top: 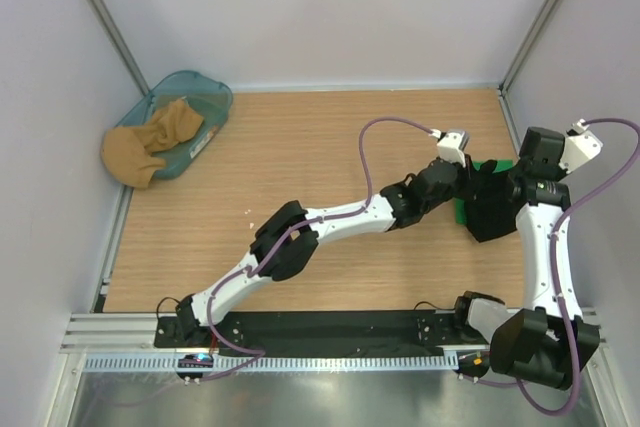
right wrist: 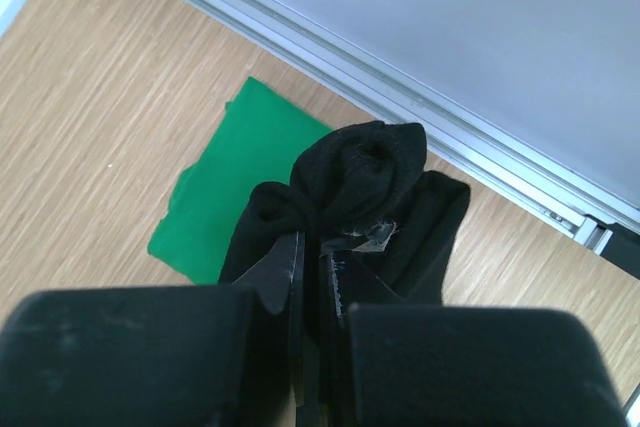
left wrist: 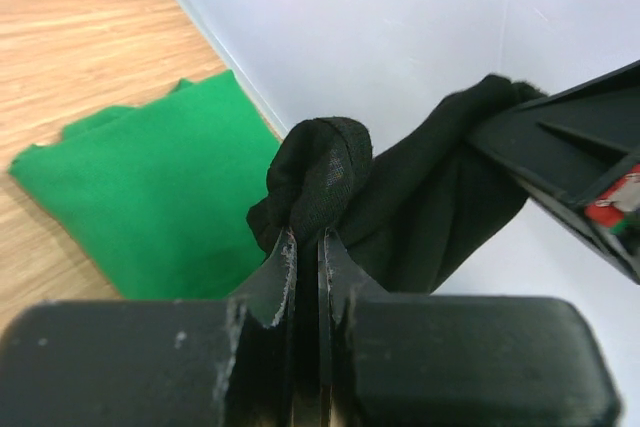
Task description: Fold and stack the tank tops
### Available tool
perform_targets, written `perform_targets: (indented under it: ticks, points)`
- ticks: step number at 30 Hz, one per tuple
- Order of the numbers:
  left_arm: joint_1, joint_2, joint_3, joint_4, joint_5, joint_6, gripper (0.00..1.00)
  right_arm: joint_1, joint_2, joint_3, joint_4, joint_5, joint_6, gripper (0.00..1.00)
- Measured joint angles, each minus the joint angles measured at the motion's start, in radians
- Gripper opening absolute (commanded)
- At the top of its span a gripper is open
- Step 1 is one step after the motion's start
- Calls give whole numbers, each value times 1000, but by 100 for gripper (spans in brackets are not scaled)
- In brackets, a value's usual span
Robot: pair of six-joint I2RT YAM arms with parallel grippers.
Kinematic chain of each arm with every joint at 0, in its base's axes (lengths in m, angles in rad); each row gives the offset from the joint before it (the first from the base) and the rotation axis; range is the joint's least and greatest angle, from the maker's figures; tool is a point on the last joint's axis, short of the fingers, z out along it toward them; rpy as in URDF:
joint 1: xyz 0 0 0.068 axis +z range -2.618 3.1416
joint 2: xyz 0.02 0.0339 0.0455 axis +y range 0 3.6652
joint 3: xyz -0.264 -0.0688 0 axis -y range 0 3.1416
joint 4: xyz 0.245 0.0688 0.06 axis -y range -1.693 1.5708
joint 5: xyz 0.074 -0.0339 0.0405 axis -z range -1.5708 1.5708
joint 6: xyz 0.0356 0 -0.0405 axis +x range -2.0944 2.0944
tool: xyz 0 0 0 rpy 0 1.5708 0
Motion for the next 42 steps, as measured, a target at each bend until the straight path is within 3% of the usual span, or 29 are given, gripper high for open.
perform_targets:
  ticks: [9,16,20,25,36,42]
  points:
    - [25,23,126,-46,-2,13,0,-37,145,14,35,-26,4,1]
    - [85,159,309,-52,3,-51,0,-81,341,100,113,-126,27,1]
    - [124,226,317,-54,18,-103,0,-83,447,183,113,-166,27,1]
    - [126,189,169,-9,16,-105,0,-83,418,186,107,-223,26,1]
    - [-5,-29,13,37,-51,-33,0,-93,156,181,21,-174,-12,1]
    - [-37,-62,-9,58,-62,-31,0,-104,122,181,-23,-142,-40,1]
